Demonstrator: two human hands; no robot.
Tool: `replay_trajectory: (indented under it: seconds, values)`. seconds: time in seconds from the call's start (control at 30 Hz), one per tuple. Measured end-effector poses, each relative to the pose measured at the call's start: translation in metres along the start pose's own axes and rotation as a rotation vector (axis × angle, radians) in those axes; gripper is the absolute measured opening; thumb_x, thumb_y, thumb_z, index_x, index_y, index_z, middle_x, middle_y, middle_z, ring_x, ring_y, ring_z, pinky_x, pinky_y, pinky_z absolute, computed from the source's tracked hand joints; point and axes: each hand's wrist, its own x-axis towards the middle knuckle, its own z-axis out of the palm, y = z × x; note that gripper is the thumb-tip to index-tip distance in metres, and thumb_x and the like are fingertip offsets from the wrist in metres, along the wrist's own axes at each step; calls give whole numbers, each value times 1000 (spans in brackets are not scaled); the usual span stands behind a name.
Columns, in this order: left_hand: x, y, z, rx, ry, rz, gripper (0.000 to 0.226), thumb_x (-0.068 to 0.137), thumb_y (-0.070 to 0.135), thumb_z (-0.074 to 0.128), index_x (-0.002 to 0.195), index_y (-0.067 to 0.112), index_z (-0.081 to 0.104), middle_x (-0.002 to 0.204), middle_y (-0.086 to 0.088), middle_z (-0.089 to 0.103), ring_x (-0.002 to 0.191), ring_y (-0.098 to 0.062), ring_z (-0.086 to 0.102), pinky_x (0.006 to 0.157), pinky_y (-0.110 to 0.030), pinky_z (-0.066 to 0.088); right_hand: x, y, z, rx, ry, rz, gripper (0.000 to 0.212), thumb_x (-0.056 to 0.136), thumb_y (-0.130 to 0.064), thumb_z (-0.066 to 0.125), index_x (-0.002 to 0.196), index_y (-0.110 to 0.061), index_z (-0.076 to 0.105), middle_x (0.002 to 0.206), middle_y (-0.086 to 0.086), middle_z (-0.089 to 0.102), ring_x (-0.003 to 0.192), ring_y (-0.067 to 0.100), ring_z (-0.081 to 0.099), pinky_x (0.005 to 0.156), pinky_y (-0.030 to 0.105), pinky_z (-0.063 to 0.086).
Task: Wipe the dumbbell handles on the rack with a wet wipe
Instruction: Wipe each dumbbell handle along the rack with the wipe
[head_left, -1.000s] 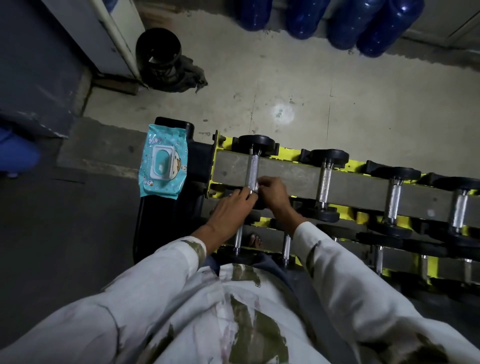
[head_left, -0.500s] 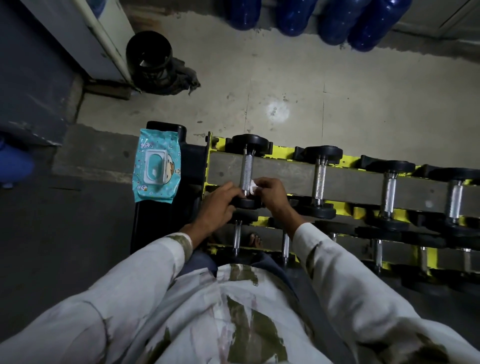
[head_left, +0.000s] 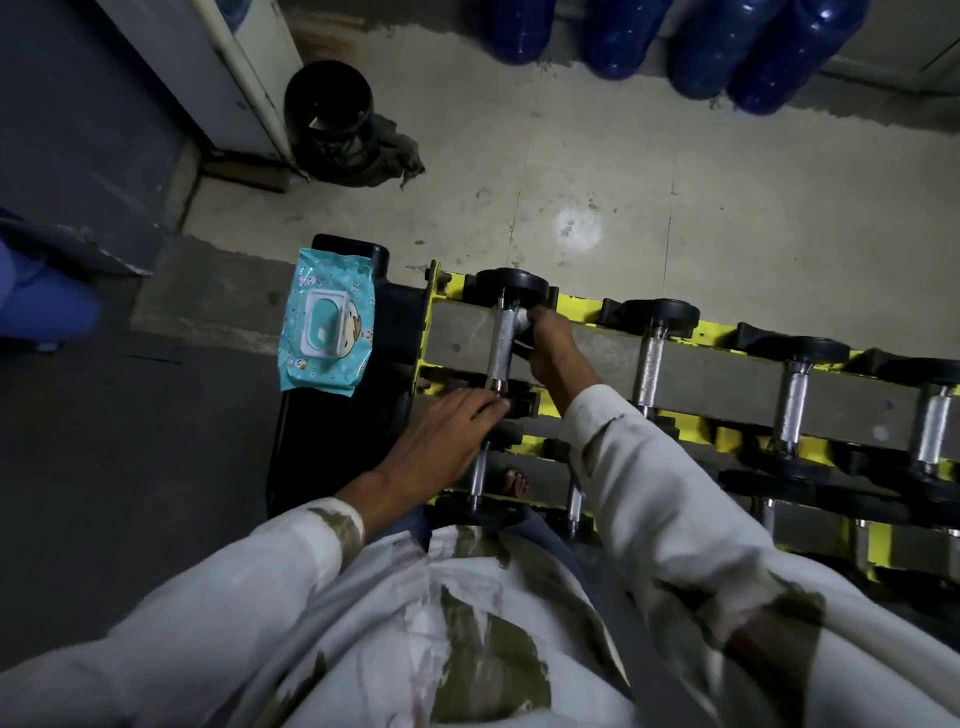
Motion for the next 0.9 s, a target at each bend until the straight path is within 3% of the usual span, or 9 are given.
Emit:
replay_trajectory:
  seconds: [0.07,0.23,0.37,0.47,0.53,0.63,0.73,0.8,0.9]
  values:
    - [-13,0,7,67,-66,4,74,80,8,75,149,7,47,147,-12,51,134,-30,51,113,-41,46,-5,5,-1,-49,-7,-16,16,82,-1,47,78,-10,60,77,9,63,70,23,60,70,33,51]
    - [-24,3,16,158,-164,-71,92,76,14,79,157,4,35,159,-15,39,146,-33,39,120,-45,37,-12,56,-29,-567,-101,-270,22,79,-27,53,62,-15,60,66,5,60,64,19,53,63,38,43]
    - [-20,11,15,158,-163,-89,88,78,11,77,155,2,37,157,-17,40,147,-35,38,120,-45,38,-43,67,-42,-862,-41,-476,17,93,-20,63,82,-12,73,76,4,72,69,20,66,65,31,49]
    - [-17,16,11,147,-164,-107,83,83,11,72,156,2,35,158,-16,38,148,-35,35,119,-43,38,-54,66,-42,-970,39,-640,11,91,-23,68,85,-16,72,77,2,72,70,18,66,61,30,51]
    - [-17,20,10,124,-181,-130,78,90,14,64,158,2,30,161,-16,31,152,-34,27,121,-43,35,-51,56,-36,-1211,59,-841,4,88,-21,69,89,-18,70,83,3,70,78,22,61,59,31,47]
    - [-16,22,6,133,-197,-134,77,93,16,60,160,3,25,163,-14,27,153,-32,23,122,-41,32,-37,30,-27,-1553,58,-1163,24,82,-18,74,104,-15,67,98,7,65,90,27,54,61,31,39]
    - [-15,20,7,140,-204,-128,80,89,16,64,159,3,27,161,-14,31,152,-32,27,122,-40,33,-19,2,-22,-1716,92,-1257,29,87,-19,70,116,-15,65,110,7,61,91,29,56,65,34,42]
    - [-15,20,7,148,-220,-130,83,87,18,67,159,3,27,161,-13,32,151,-32,28,122,-40,33,-18,0,-24,-1792,-69,-1237,36,87,-12,67,123,-16,63,121,6,62,90,30,63,66,36,49]
    - [-14,21,4,151,-227,-124,84,88,19,67,160,3,26,162,-14,31,152,-32,27,123,-40,31,-28,3,-29,-1943,-553,-1235,40,89,-13,66,128,-19,60,129,2,61,86,28,71,61,37,57]
